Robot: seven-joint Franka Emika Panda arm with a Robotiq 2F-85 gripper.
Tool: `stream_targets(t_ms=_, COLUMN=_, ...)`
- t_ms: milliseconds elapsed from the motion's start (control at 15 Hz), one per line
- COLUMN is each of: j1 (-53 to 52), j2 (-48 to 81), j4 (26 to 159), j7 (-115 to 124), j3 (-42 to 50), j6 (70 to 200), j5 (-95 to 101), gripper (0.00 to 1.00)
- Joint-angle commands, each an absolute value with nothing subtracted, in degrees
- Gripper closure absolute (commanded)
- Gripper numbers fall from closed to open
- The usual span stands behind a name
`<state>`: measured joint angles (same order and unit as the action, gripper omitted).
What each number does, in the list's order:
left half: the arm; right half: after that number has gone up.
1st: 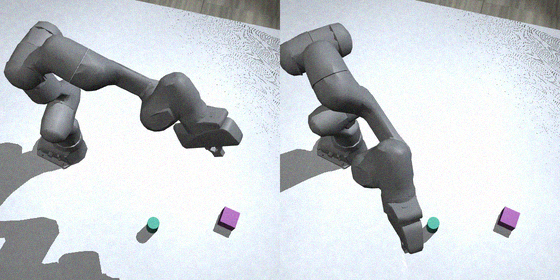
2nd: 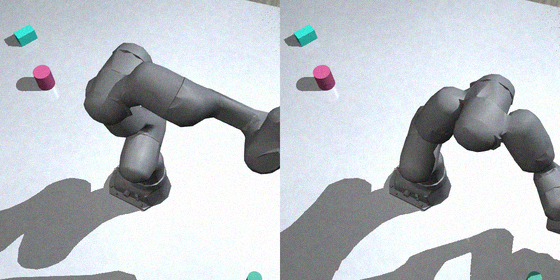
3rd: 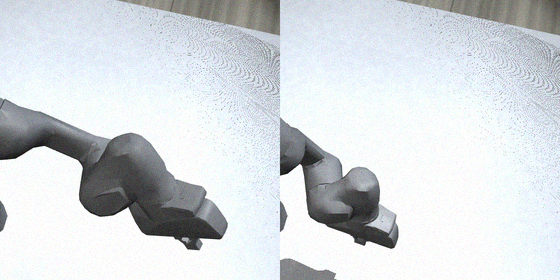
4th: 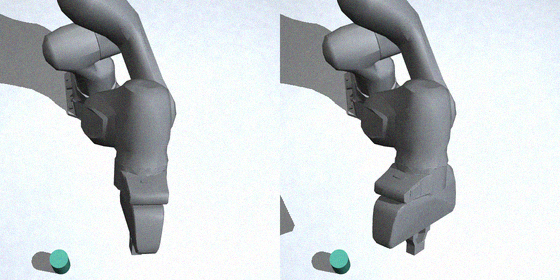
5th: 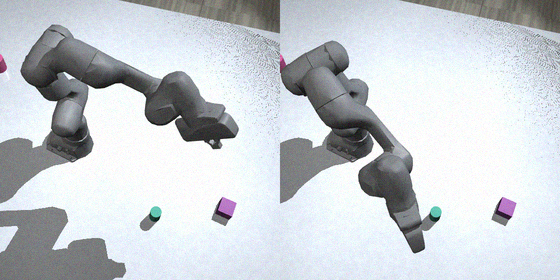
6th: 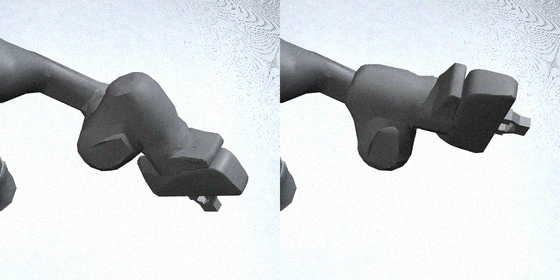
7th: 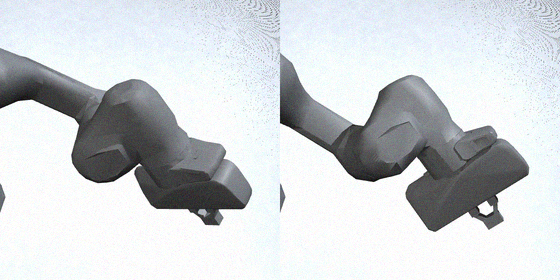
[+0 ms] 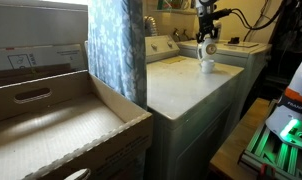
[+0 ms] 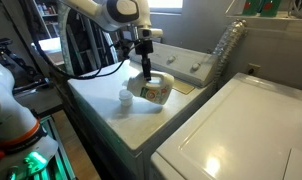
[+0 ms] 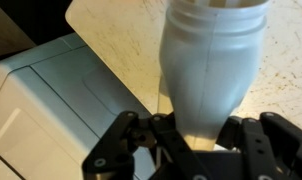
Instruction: Pour some fabric softener into its lid
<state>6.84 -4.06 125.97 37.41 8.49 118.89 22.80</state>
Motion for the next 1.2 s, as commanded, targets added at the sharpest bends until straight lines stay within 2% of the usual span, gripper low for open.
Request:
stream_targets(t_ms=0, j1=8.0, j2=-7.93, j4=127.83, j7=37.41, j3=7.82, j6=119.65, j5=26.0, gripper=1.0)
stream_targets(t_ms=1133, j1=8.44, j2=-7.47, j4=127.32, j7=35.21, j3=8.04, j6=119.7, j5=23.54, gripper=1.0)
